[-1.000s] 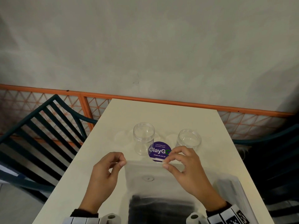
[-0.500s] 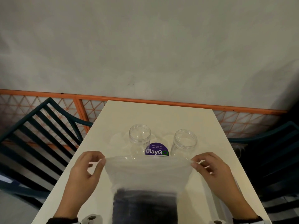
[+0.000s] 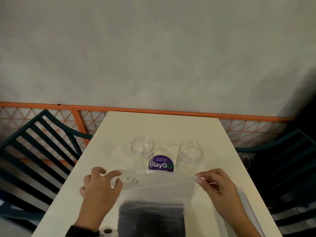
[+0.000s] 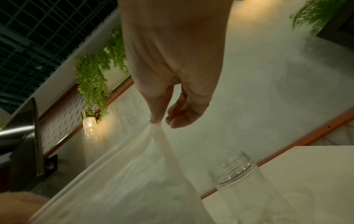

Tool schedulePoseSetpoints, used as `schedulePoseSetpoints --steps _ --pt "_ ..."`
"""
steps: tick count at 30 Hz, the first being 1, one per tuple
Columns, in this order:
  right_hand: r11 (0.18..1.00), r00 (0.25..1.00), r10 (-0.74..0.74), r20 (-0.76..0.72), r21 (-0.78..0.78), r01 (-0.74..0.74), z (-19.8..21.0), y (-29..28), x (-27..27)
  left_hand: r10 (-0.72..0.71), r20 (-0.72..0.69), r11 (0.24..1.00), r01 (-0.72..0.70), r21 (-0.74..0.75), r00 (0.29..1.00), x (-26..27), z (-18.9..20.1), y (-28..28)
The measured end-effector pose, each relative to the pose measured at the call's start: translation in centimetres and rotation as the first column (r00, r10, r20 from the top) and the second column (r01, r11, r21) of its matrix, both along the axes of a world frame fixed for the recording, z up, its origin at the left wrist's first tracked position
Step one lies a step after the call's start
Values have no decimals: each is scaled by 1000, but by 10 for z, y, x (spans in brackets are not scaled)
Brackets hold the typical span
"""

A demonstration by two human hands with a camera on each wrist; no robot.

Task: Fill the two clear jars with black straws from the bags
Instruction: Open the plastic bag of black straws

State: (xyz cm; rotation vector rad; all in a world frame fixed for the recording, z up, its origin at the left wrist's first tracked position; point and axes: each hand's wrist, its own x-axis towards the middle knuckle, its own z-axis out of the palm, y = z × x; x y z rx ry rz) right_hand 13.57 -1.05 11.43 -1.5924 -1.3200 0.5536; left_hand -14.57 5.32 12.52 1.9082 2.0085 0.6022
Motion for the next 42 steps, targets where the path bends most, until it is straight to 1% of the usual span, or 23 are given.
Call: schedulePoseSetpoints --steps 2,4,6,10,14,16,18,19,20,21,23,25,27,29,30,32,34,35,36,39,40,41,42 --pt "1000 1000 1 20 -30 -1 -1 4 -6 -96 195 995 97 5 976 0 -1 0" --pt "997 1000 -23 21 -76 24 2 9 -17 -99 354 992 120 -38 930 6 0 -3" --pt "985 995 -94 40 -142 99 6 14 -27 -44 566 982 141 -129 823 13 0 -3" --pt "922 969 -84 231 -351 163 5 26 -38 73 885 948 244 -205 460 15 1 -1" --pt "877 900 93 425 -463 129 -6 35 -42 185 983 908 383 -169 -4 8 0 -3" --pt "878 931 90 354 -470 94 -9 36 -40 227 963 888 437 -144 -144 3 -1 -3" --pt "876 999 7 44 -482 15 -9 37 -31 248 945 883 451 -130 -214 -2 -2 -2" --pt "872 980 -48 -193 -487 -53 -6 38 -28 245 947 888 439 -133 -208 -2 0 -2" --pt "869 903 -86 -421 -475 -138 -1 39 -24 233 959 896 420 -146 -163 -3 2 -3" --pt "869 786 -109 -608 -443 -222 7 38 -22 200 977 907 391 -154 -79 -3 1 -3" --pt "858 562 -121 -818 -371 -355 21 37 -17 133 974 937 297 -183 182 -1 0 -4" --pt "851 397 -128 -909 -307 -427 30 35 -14 62 904 962 218 -168 422 0 -3 -2" --pt "864 267 -136 -954 -246 -439 32 33 -15 7 819 979 163 -123 574 -1 -5 0" --pt "863 241 -103 -965 -207 -460 30 33 -17 -32 672 994 94 -56 740 -3 -7 3" --pt "857 287 -76 -955 -210 -471 28 33 -18 -25 615 997 62 -39 788 -4 -7 4" --pt "868 492 -47 -869 -279 -410 19 34 -20 7 626 998 34 -54 780 -3 -10 4" --pt "884 776 -27 -630 -378 -277 14 31 -25 53 748 986 84 -144 661 1 -9 2" --pt "886 886 10 -464 -407 -223 14 29 -29 84 804 969 139 -203 588 4 -6 0" --pt "894 948 55 -313 -407 -186 12 27 -32 120 849 949 193 -251 514 7 -5 -1" --pt "919 987 114 -114 -366 -149 13 19 -41 196 919 893 325 -312 343 12 -3 -2" --pt "915 984 102 -145 -375 -150 12 18 -42 208 931 876 366 -314 301 13 -2 -3" --pt "907 960 72 -271 -383 -176 14 17 -43 224 943 856 414 -310 245 14 -1 -4" --pt "892 876 38 -480 -379 -246 14 17 -43 251 951 832 463 -307 181 13 -2 -3"
